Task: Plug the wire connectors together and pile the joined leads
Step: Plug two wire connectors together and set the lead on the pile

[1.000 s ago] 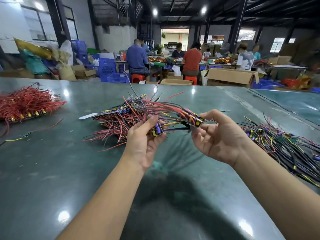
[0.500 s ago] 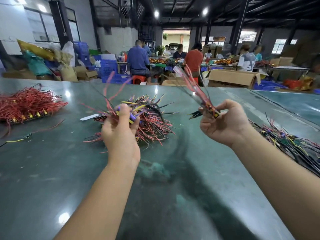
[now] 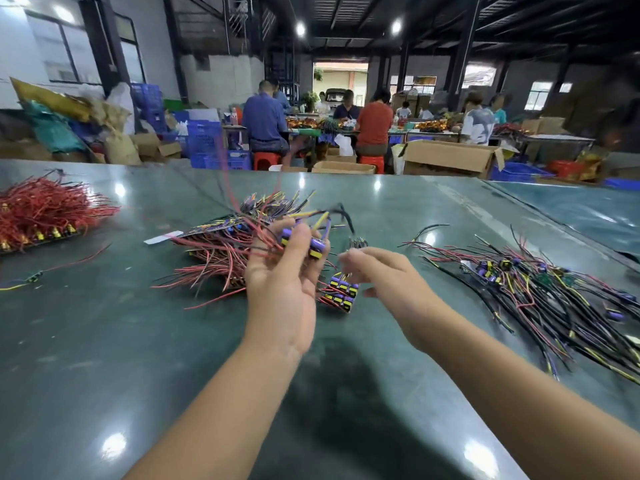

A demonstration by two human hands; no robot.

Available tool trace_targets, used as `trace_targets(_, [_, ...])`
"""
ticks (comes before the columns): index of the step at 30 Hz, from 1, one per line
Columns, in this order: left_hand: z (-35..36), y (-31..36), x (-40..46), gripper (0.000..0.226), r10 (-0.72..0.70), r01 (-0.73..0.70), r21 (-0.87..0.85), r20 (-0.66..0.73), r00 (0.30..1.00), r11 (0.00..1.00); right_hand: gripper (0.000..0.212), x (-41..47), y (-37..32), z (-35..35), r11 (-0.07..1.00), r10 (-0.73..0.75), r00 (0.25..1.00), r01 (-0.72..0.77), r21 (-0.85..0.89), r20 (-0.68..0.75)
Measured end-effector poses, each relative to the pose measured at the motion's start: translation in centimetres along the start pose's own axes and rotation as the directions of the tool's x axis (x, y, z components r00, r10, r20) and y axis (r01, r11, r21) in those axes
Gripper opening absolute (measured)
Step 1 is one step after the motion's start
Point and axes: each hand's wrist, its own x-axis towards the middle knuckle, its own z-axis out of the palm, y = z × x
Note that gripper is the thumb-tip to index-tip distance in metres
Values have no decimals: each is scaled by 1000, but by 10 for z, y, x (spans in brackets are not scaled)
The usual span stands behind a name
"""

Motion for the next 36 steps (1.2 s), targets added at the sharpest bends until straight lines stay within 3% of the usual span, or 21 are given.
trace_targets(3, [2,-18,-15,13,-155,156,-13,45,987,988,25,-31,-2,-7,984,-61,987,34,173,149])
trace_targets(6, [3,-34,-26,21,-238,233,88,51,970,969,8,-43,11,-17,966,-148,989,138,217,30])
trace_targets(9, [-1,-44,-30,23,-248,230,207,65,967,951,13,-44,26,-28,953,-149,987,158,260,-54])
trace_targets(15, [-14,-47,-30,25,-287,197,466,129,949,862,15,-41,42,-41,958,-166,986,167,232,-24])
trace_targets(22, [-20,-45,-27,24,-393,300,453,125,911,840,17,-39,46,-50,947,-176,980,143,289,94])
trace_targets(36, [-27,-41,-20,13,-381,204,478,309,872,854,15,-31,56,-59,919,-199,962,117,377,187])
